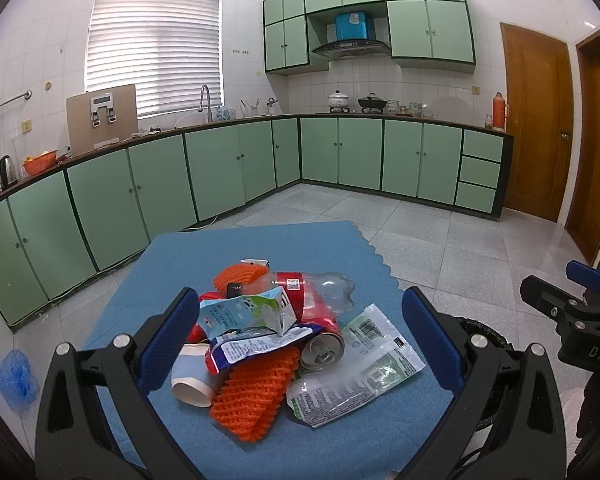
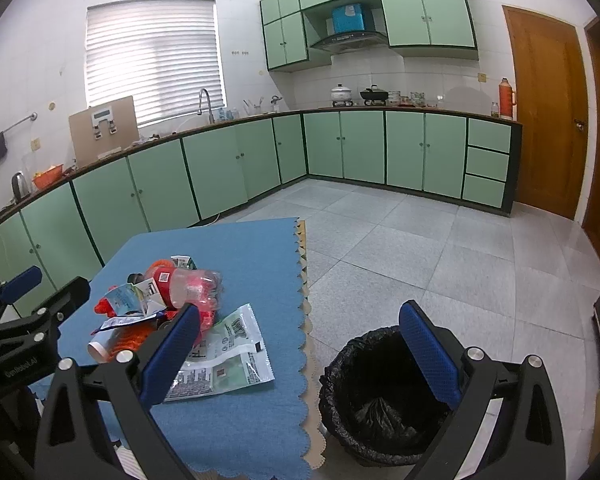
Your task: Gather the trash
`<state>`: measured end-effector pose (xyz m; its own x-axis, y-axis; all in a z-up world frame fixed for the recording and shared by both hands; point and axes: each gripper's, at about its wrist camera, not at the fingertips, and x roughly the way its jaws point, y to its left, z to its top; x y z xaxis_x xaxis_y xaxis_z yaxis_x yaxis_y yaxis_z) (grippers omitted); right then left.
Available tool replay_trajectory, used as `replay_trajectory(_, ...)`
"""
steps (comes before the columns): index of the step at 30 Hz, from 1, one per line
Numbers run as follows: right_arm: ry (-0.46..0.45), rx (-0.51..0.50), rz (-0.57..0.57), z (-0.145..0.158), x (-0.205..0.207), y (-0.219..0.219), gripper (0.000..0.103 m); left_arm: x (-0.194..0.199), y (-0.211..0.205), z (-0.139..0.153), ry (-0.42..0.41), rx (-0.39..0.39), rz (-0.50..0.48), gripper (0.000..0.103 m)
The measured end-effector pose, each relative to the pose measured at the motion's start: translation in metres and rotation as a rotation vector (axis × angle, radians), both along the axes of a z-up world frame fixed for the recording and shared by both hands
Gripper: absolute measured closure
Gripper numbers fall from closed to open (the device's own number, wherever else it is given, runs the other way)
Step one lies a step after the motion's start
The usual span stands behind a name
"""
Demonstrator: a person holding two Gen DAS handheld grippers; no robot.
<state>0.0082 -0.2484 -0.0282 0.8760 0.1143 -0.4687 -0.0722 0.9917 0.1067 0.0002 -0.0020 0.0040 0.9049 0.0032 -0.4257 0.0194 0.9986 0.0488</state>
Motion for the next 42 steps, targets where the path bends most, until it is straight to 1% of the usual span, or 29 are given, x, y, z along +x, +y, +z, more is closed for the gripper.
replay_trajectory(12,0.0,0.003,-0.003,0.0,-0.0007,-0.0019,0.006,0.0026,0.004,0.0033,0.002,0.001,0.004,0.005)
replay_trajectory(14,0.0,0.003,-0.003,0.0,-0.0007,-0.0018,0.006,-0.0002,-0.0003,-0.0011,-0.001,0.002,0.002,0.005)
replay_trajectory(42,0.001,0.01,-0.01,-0.002,-0.0008,-0.0042,0.006,0.0003,-0.0015,-0.0004,-0.002,0.006,0.003,0.005)
